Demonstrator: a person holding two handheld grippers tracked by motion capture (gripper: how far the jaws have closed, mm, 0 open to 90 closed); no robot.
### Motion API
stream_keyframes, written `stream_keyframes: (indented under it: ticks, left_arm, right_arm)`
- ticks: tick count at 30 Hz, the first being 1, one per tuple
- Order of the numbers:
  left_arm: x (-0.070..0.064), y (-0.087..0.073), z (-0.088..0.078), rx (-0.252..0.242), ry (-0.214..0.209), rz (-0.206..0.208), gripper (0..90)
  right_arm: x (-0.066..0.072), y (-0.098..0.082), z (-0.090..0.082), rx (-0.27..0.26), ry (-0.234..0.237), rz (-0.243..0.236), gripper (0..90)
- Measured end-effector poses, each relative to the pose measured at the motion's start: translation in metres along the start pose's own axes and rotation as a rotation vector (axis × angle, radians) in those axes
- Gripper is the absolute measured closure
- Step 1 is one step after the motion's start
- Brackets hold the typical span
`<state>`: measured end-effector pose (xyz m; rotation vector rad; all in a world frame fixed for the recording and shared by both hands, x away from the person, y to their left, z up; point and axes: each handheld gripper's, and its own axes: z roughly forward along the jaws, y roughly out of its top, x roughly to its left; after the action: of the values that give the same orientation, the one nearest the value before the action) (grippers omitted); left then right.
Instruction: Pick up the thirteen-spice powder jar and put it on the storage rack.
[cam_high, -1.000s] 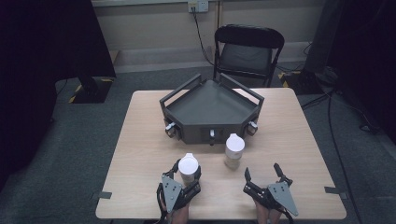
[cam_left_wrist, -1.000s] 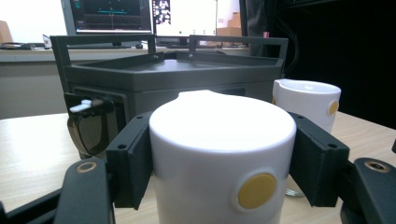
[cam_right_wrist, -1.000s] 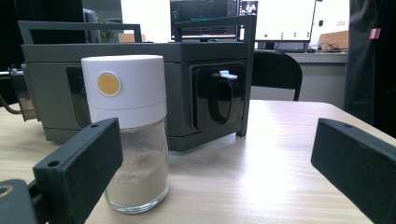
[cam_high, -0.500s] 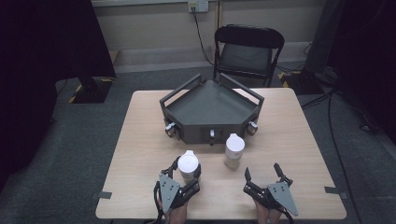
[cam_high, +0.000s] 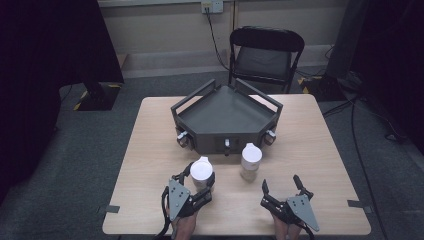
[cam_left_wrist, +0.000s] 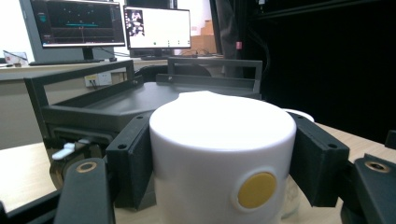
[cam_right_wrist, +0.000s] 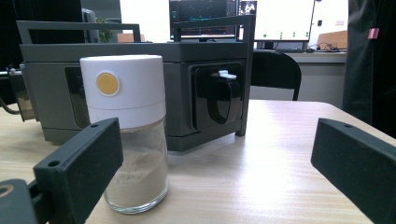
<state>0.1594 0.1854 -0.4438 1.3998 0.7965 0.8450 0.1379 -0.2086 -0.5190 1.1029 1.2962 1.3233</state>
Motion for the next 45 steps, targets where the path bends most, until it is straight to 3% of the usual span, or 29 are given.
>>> stream_keyframes:
  ticks: [11, 20, 23, 29, 35, 45]
  left_arm:
    - [0.018, 0.016, 0.02, 0.006, -0.042, 0.017, 31.2]
    - [0.027, 0.032, 0.035, 0.001, -0.047, 0.041, 31.2]
    - [0.031, 0.036, 0.04, -0.003, -0.046, 0.025, 31.2]
    - [0.032, 0.043, 0.05, -0.006, -0.04, 0.033, 31.3]
    - [0.032, 0.053, 0.059, -0.017, -0.016, 0.037, 31.2]
    - [0.024, 0.071, 0.081, -0.037, 0.067, 0.021, 31.3]
  right_arm:
    - [0.0, 0.0, 0.0, 0.0, -0.001, 0.0, 0.6]
    - [0.0, 0.0, 0.0, 0.0, -0.001, 0.0, 0.6]
    - [0.0, 0.0, 0.0, 0.0, -0.002, 0.0, 0.6]
    - [0.0, 0.0, 0.0, 0.0, -0.002, 0.003, 0.6]
    - [0.0, 0.0, 0.0, 0.0, -0.002, 0.0, 0.6]
    - [0.0, 0.0, 0.0, 0.001, -0.002, 0.002, 0.6]
